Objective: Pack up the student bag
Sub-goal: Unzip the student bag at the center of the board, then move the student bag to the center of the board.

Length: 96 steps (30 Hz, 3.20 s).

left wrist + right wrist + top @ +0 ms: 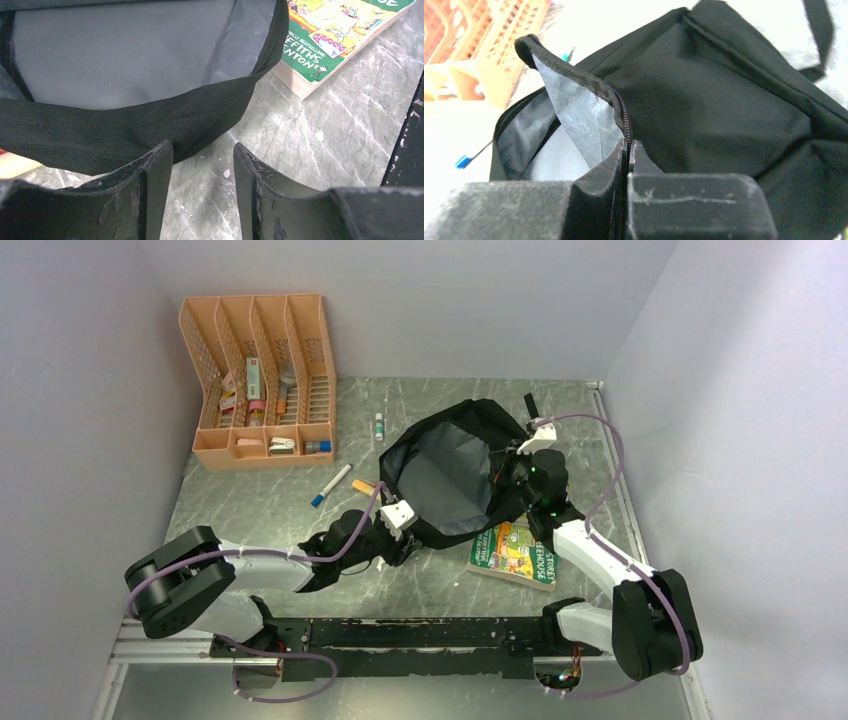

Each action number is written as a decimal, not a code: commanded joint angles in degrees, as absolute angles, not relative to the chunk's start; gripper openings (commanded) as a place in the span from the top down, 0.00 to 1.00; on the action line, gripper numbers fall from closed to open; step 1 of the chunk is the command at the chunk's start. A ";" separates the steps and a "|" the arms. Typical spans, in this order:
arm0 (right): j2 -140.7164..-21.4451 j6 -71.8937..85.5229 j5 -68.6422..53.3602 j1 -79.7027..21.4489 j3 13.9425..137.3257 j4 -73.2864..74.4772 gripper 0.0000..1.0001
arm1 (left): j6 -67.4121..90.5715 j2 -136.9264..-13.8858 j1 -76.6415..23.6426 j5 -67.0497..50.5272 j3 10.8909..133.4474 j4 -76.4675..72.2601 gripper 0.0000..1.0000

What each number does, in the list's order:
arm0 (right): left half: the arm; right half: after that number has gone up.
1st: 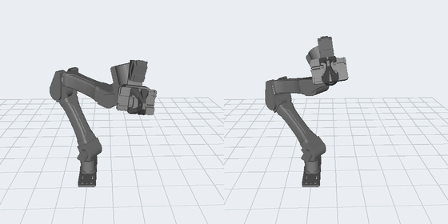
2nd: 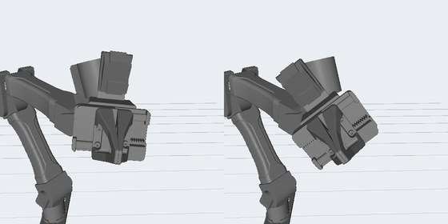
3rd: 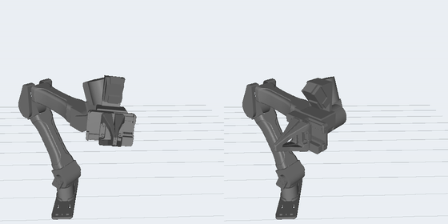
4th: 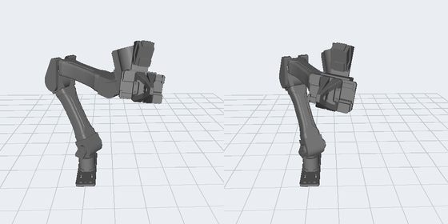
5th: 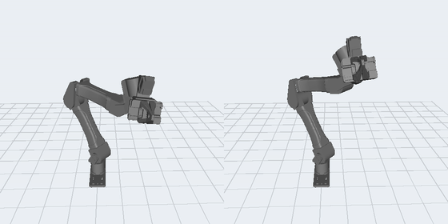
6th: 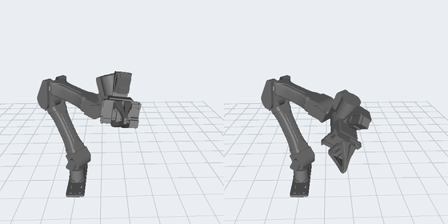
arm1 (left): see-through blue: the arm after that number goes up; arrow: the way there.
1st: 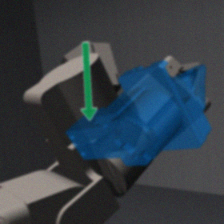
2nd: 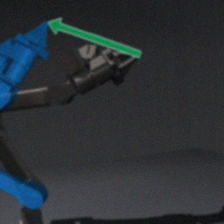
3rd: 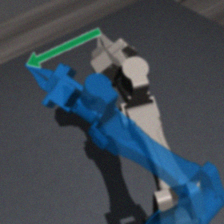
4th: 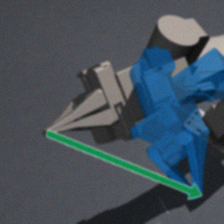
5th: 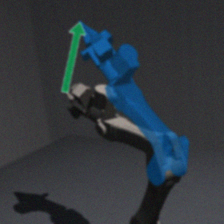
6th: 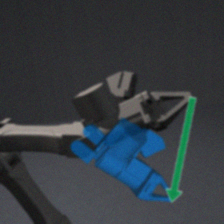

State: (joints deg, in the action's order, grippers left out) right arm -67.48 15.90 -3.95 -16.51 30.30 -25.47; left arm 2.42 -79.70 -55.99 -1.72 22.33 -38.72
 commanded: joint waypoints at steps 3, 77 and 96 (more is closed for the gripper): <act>-68.16 24.79 10.54 -14.16 32.50 -19.28 1.00 | 2.72 -78.95 -55.81 -2.59 22.47 -40.23 0.48; -52.96 32.83 20.76 -13.63 42.67 30.53 0.36 | 31.98 -79.04 -26.34 -5.35 47.84 2.50 0.09; -50.69 33.81 -2.51 -9.58 35.86 21.25 0.28 | 38.94 -78.61 -50.95 6.44 44.31 5.13 0.08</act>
State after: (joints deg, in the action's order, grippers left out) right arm -51.31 33.52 8.75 -9.91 36.95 28.25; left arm 32.29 -78.28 -51.18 -1.43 46.06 2.50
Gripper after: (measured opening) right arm 0.722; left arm 0.904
